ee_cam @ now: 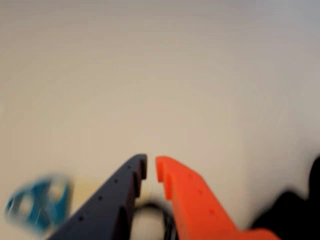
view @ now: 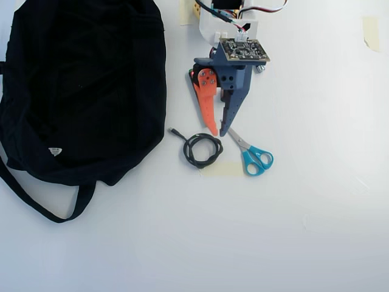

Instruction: Put the bike light into the black bag

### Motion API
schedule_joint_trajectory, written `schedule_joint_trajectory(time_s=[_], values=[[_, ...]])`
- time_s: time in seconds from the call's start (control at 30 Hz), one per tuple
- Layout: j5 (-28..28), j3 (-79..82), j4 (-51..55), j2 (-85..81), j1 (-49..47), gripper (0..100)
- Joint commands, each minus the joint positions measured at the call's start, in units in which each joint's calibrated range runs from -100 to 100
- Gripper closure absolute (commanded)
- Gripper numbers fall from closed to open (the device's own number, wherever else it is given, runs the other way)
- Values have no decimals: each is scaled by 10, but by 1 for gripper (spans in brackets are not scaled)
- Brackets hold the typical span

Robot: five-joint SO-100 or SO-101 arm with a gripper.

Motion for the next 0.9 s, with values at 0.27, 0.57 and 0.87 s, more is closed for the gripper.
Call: schedule_joint_trajectory(time_s=[0.27, 0.57, 0.87], values=[[-1, -75, 468, -1, -21, 98], [-30, -68, 505, -2, -22, 97], [-29, -65, 504, -1, -50, 97]])
